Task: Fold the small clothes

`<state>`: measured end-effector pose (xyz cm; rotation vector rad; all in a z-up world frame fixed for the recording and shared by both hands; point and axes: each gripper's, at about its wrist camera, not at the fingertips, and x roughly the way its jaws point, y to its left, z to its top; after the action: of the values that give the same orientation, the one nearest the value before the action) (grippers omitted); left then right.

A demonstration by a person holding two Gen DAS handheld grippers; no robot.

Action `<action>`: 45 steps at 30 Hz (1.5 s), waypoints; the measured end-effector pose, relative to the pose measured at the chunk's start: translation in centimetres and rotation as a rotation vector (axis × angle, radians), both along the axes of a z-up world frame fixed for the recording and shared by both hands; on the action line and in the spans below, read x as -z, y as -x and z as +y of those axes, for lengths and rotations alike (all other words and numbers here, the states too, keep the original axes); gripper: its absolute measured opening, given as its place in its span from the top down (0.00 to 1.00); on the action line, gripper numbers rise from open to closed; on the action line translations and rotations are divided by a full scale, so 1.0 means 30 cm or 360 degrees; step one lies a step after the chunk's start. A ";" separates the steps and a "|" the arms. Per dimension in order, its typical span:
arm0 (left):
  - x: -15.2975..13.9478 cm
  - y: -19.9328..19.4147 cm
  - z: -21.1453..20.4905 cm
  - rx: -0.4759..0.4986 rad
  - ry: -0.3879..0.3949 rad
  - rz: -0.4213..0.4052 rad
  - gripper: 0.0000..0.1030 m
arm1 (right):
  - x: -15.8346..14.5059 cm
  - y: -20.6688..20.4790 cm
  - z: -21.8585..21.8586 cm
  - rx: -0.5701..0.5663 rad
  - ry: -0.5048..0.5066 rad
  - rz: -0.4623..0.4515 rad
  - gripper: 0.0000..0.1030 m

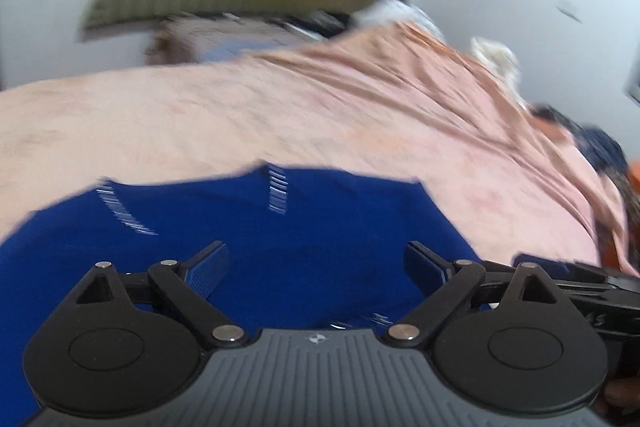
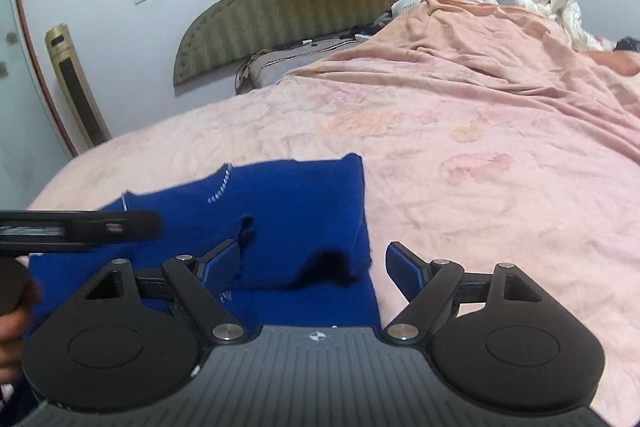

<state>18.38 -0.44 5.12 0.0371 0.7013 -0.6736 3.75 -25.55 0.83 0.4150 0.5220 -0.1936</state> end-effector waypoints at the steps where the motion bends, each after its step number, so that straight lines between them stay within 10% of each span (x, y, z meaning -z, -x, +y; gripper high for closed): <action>1: -0.007 -0.011 0.041 -0.0106 -0.0030 -0.0022 0.07 | -0.002 -0.017 -0.007 -0.0032 -0.0035 -0.0019 0.20; 10: 0.080 -0.041 0.352 -0.0646 -0.0224 0.0047 0.07 | 0.082 -0.306 -0.039 -0.0236 -0.0449 0.0055 0.29; 15: 0.101 -0.038 0.422 -0.0784 -0.0278 0.0026 0.07 | 0.125 -0.408 0.026 -0.0296 -0.0438 0.0184 0.90; 17: 0.100 -0.042 0.444 -0.0824 -0.0286 0.0017 0.07 | 0.100 -0.408 0.050 -0.0295 -0.0343 0.0150 0.92; 26: 0.066 -0.081 0.489 -0.0963 -0.0309 -0.0003 0.07 | -0.067 -0.316 -0.022 0.0016 0.0240 -0.0016 0.93; 34: 0.145 -0.124 0.476 -0.0980 -0.0358 0.0106 0.07 | 0.027 -0.293 -0.125 0.0101 0.0226 0.0149 0.93; 40: 0.168 -0.087 0.438 -0.0927 -0.0487 0.0014 0.07 | 0.022 -0.252 -0.095 0.0248 0.0295 0.0157 0.51; 45: 0.212 -0.078 0.385 -0.0860 -0.0667 -0.0014 0.07 | 0.033 -0.240 -0.027 0.0028 0.0305 0.0118 0.47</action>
<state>20.72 11.11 -1.25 0.2274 0.7918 -0.0031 10.94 -26.37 -0.16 0.2262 0.5675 -0.2745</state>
